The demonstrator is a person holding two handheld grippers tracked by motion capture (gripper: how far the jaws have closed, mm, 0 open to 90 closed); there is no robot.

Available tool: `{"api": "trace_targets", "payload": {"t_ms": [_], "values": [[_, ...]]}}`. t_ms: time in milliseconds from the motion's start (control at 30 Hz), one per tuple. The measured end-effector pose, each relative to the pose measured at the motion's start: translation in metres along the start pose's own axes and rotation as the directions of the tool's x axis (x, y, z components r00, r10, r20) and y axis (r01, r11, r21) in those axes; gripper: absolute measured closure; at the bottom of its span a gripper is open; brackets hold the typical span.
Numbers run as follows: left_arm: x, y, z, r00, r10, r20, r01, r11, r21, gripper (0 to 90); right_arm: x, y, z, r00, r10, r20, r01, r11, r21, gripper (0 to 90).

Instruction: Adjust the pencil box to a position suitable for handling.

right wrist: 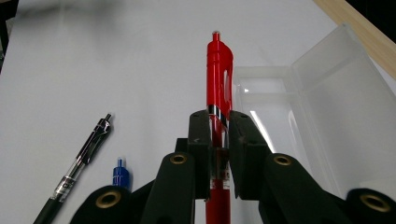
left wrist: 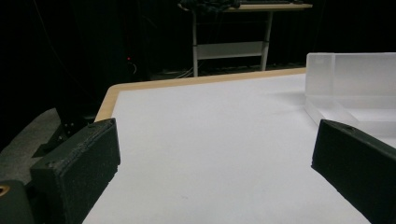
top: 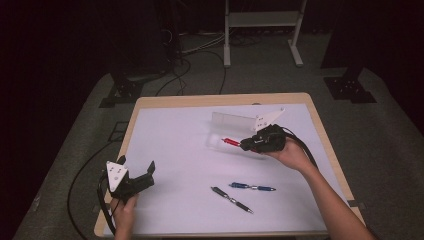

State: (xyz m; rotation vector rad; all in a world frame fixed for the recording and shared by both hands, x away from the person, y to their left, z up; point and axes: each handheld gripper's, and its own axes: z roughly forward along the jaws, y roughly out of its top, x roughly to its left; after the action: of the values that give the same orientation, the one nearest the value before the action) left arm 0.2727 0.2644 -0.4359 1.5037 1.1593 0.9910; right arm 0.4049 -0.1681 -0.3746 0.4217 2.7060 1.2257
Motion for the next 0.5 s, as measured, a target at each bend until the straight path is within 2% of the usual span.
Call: {"api": "trace_targets", "payload": {"t_ms": [133,300,333,500], "values": [[0.000,0.000,-0.001,1.0000,0.006,-0.002,-0.006,1.0000,-0.003,0.3,-0.006,0.007,-0.002,1.0000,0.002,0.005,-0.002,1.000,0.004,78.7],[0.000,0.000,0.000,1.0000,-0.001,0.000,0.001,1.0000,-0.001,0.3,-0.013,0.014,0.000,0.9997,-0.018,0.013,0.018,1.000,0.017,78.7],[0.000,0.000,0.000,1.0000,0.002,-0.001,-0.002,1.0000,-0.001,0.4,-0.018,0.013,0.004,0.9997,-0.016,0.017,0.015,0.999,0.033,78.7],[0.000,-0.001,0.000,1.0000,0.001,0.001,-0.001,1.0000,0.001,0.4,-0.029,0.006,0.013,0.9998,-0.003,0.018,0.002,0.999,0.041,78.7]]}}
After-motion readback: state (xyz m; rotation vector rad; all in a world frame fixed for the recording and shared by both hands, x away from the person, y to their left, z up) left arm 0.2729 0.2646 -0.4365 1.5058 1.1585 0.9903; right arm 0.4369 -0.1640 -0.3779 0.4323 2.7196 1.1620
